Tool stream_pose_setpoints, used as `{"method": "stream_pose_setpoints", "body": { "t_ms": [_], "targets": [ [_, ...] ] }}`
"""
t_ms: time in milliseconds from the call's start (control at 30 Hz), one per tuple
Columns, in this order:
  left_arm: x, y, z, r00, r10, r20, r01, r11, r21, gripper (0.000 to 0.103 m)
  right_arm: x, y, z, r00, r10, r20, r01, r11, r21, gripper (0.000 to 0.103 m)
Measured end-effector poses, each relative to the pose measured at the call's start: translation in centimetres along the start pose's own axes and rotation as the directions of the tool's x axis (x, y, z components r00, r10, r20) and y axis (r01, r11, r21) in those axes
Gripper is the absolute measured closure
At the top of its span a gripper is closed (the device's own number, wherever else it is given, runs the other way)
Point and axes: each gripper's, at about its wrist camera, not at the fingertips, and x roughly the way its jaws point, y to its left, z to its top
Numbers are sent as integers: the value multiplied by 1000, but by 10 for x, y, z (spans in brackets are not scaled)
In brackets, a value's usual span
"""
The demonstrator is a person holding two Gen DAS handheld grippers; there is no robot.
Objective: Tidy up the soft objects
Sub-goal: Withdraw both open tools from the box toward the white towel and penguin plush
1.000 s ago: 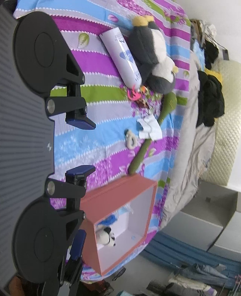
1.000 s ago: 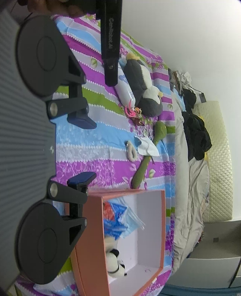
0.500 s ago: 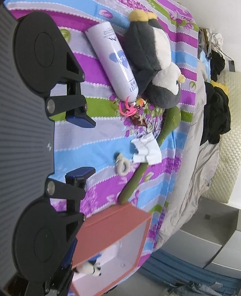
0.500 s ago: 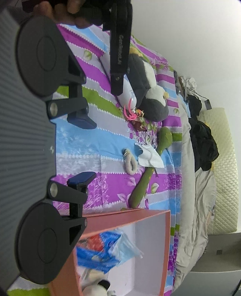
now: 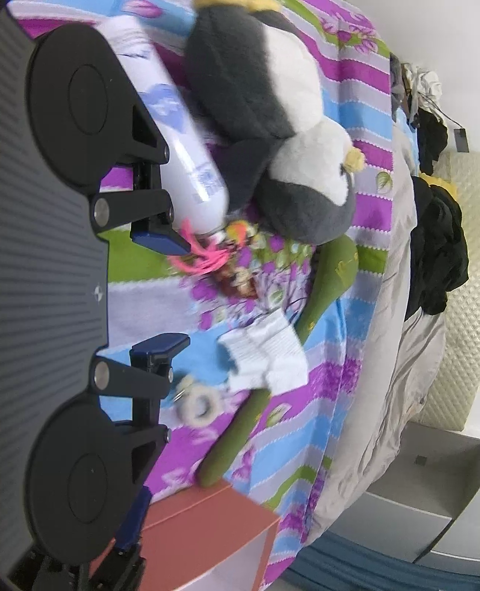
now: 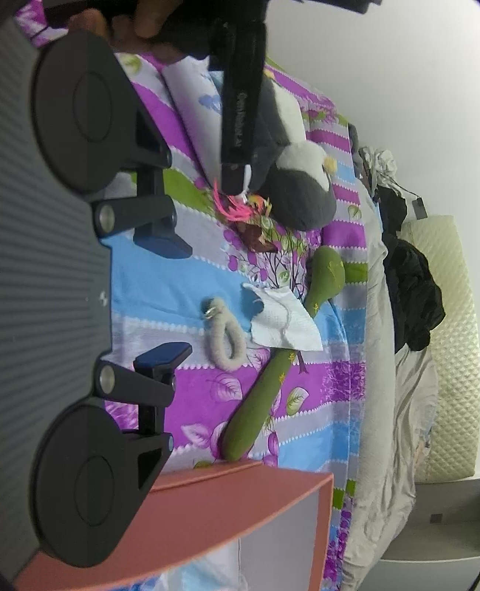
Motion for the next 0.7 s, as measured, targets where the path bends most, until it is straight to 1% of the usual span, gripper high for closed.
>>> {"method": "stream_pose_setpoints", "body": {
  "t_ms": [167, 300, 400, 533, 700],
  "targets": [
    [32, 7, 21, 999, 32, 7, -32, 999, 15, 51, 33, -3, 7, 1000, 7, -12, -7, 1000, -4, 51],
    [57, 15, 30, 999, 47, -17, -46, 999, 10, 51, 54, -7, 12, 1000, 6, -14, -6, 1000, -2, 51],
    [75, 20, 35, 997, 63, -53, -62, 998, 24, 51, 69, -9, 15, 1000, -2, -14, 2, 1000, -7, 52],
    [91, 24, 41, 993, 97, -64, -94, 994, 52, 52, 84, -12, 17, 1000, 4, -3, -5, 1000, -19, 52],
    [110, 28, 46, 989, 123, -86, -118, 991, 59, 52, 102, -15, 16, 1000, 4, -9, -4, 1000, -30, 53]
  ]
}}
